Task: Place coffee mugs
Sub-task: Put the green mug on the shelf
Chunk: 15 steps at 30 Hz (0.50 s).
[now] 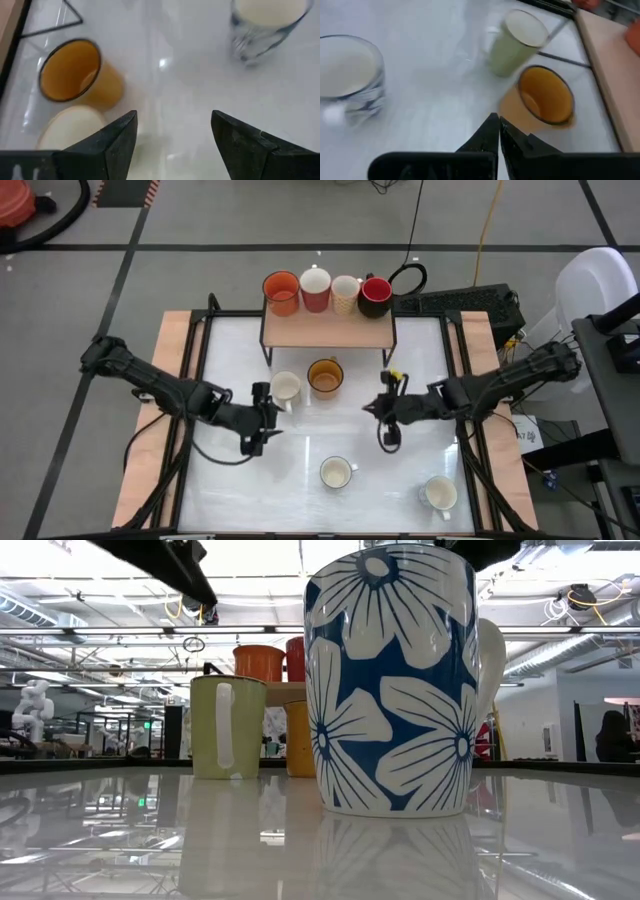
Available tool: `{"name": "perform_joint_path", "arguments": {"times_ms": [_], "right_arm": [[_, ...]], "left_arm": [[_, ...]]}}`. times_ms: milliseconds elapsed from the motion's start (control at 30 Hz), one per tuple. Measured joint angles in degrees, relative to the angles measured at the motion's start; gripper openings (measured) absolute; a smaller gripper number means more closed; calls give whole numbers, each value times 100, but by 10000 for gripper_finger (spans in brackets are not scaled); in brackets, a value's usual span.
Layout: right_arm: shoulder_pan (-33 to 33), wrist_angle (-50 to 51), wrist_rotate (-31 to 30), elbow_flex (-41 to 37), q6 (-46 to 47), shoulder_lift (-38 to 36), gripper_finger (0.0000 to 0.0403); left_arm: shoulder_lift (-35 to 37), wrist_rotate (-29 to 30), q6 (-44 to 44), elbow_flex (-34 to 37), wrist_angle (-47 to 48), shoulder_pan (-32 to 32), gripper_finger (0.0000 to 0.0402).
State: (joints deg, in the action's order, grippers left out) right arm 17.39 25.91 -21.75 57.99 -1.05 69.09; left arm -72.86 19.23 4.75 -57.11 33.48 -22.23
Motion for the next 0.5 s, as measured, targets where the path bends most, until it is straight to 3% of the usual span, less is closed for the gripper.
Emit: {"name": "perform_joint_path", "arguments": {"times_ms": [500], "right_arm": [[311,-105,-47,-26,-25,-479,0]], "left_arm": [[-68,-440,-1962,-13,914,1093,167]]}}
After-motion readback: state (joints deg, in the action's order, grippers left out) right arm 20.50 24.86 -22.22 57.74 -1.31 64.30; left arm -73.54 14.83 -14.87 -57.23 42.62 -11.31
